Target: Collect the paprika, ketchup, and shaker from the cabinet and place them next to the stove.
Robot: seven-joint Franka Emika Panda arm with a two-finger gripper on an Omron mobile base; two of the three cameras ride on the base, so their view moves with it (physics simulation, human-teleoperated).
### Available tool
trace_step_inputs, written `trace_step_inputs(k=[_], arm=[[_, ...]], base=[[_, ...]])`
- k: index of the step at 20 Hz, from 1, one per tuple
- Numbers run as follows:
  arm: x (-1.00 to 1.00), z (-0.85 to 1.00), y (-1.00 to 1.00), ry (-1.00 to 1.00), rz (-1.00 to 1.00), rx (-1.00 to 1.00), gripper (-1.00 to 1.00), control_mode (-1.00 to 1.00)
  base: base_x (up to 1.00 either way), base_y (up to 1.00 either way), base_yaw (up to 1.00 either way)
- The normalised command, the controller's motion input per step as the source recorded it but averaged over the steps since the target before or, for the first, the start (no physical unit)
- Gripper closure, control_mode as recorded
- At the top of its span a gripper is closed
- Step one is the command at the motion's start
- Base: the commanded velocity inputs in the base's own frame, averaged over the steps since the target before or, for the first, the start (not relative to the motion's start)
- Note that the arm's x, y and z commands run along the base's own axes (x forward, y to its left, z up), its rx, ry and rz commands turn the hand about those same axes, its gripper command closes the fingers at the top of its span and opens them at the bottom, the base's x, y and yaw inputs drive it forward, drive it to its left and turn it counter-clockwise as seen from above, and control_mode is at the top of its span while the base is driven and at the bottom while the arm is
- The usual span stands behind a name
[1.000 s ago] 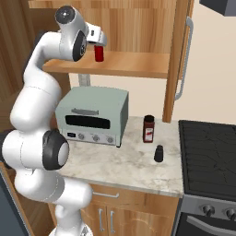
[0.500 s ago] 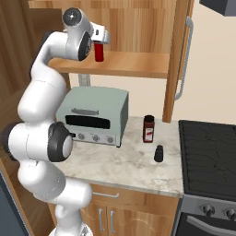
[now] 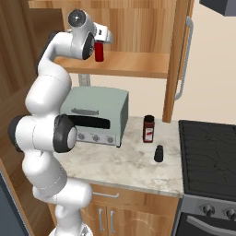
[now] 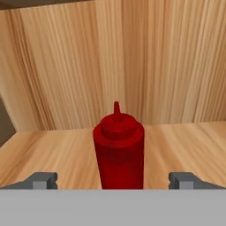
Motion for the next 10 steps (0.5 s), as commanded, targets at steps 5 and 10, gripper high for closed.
trace_step_inputs(k=[5, 10], arm=[[0.24, -0.03, -0.05, 0.00, 0.00, 0.00, -1.00, -1.00], [0.17, -0.10, -0.02, 0.00, 0.00, 0.00, -1.00, -1.00]], base=[[0.00, 0.00, 0.00], [0.00, 0.00, 0.00]])
